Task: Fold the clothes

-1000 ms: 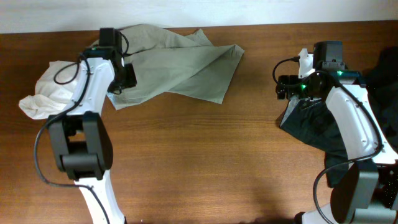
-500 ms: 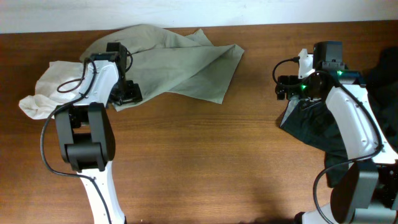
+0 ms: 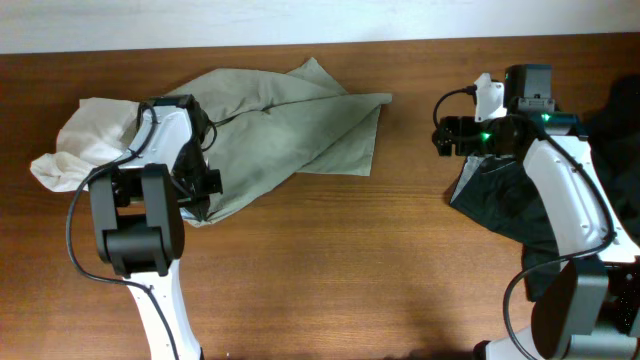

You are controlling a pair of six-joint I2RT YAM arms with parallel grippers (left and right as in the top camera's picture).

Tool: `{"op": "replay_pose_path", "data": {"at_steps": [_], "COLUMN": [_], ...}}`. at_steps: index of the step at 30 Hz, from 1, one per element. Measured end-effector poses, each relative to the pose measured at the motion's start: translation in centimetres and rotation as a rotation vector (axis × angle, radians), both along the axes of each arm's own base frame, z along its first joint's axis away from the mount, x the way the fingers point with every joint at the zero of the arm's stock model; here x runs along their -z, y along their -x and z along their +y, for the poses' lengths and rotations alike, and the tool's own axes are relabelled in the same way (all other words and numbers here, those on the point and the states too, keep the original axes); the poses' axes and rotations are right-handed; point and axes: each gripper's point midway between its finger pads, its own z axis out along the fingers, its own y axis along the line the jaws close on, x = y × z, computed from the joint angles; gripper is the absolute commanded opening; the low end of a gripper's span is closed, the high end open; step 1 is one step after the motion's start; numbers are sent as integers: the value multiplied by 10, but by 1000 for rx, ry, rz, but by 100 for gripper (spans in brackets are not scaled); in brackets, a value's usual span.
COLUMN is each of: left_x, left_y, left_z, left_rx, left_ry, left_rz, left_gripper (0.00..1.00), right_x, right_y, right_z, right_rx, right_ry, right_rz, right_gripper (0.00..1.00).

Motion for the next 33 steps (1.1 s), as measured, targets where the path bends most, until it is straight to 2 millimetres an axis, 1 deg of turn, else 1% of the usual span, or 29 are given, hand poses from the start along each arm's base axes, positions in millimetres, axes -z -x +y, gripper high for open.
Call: {"op": "replay_pose_path", "data": {"at_steps": [1,2,4,5,6,7,8,9,10,11,13,14,15,16,17,18,19,20,21,24,26,28,33], "left_x": [3,8,13,16,16,17,17,17,17,17,17,18,18,18,18,18,18,18,18,18,18,18,18], "left_y": [5,16,24,36,49,51,52,53,53,53,52,51,51,51,50,50,50,50,50,50,50,50,50], "left_z": [-4,-10,-14,-14,-13,-13,-13,-12,-12,-12,-13,-14,-14,-14,-14,-14,-14,-14,-14,-14,-14,-14,-14], "left_rx": [25,52,76,86,89,90,92,93,94,96,101,105,108,109,109,109,109,109,109,109,109,109,109], "left_ry": [6,9,8,6,3,3,4,1,1,-1,-2,-6,-8,-9,-8,-9,-8,-8,-9,-9,-9,-9,-8], "left_rz": [13,46,52,50,57,46,32,8,-1,-10,-17,-23,-25,-26,-27,-27,-27,-27,-27,-29,-29,-29,-30], "left_gripper": [0,0,0,0,0,0,0,0,0,0,0,0,0,0,0,0,0,0,0,0,0,0,0], "right_x": [-3,-3,1,11,30,36,44,64,86,99,106,107,104,101,100,101,104,112,116,120,121,120,118], "right_y": [-4,-7,-27,-44,-58,-69,-85,-92,-92,-99,-109,-113,-120,-124,-127,-128,-128,-127,-127,-128,-130,-133,-138], "right_z": [12,24,41,59,81,95,110,124,133,138,139,138,137,138,137,136,135,134,133,128,126,124,123], "right_rx": [-17,-42,-61,-88,-109,-123,-129,-127,-117,-105,-81,-61,-51,-49,-41,-33,-22,-11,-3,19,42,51,62], "right_ry": [-30,-46,-78,-118,-178,-222,-268,-305,-333,-349,-362,-364,-365,-366,-366,-363,-364,-359,-353,-332,-325,-320,-317], "right_rz": [-20,-29,-78,-105,-109,-139,-158,-113,-39,4,18,16,-13,-28,-39,-41,-33,-17,-11,-8,-9,-23,-43], "right_gripper": [99,99,96,96,96,95,95,94,93,93,90,81,77,75,69,57,53,52,54,52,37,5,4]}}
